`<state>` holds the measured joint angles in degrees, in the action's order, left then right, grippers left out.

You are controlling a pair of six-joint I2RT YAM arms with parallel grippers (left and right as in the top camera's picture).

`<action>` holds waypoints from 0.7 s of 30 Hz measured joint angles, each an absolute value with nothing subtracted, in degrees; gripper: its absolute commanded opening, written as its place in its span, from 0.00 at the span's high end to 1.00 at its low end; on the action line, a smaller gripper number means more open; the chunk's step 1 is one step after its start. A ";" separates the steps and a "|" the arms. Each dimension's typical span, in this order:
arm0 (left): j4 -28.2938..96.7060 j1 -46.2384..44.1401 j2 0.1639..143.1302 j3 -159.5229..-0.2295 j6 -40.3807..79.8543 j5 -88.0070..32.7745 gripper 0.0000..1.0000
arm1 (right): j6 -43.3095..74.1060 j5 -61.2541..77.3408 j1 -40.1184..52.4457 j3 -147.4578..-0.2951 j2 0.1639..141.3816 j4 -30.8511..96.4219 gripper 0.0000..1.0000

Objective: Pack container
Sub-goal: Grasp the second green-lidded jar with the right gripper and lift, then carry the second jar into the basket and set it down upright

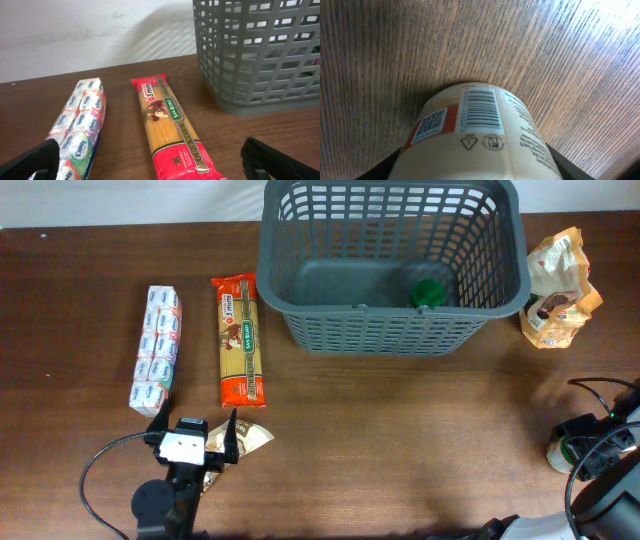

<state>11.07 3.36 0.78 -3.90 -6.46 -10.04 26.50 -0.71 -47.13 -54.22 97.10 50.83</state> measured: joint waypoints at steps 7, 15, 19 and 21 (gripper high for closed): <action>11.07 3.36 0.78 -3.90 -6.46 -10.04 0.01 | 26.55 -0.51 -47.13 -59.24 98.39 59.27 0.96; 11.09 3.36 0.78 -3.90 -6.46 -10.04 0.01 | 22.72 2.85 -46.39 -86.83 96.68 73.06 0.96; 11.07 3.36 0.78 -3.90 -6.46 -10.04 0.01 | 19.66 7.44 -42.52 -104.84 94.63 77.87 0.96; 11.07 3.36 0.78 -3.90 -6.48 -10.04 0.01 | 19.00 9.82 -38.57 -113.82 93.80 79.24 0.96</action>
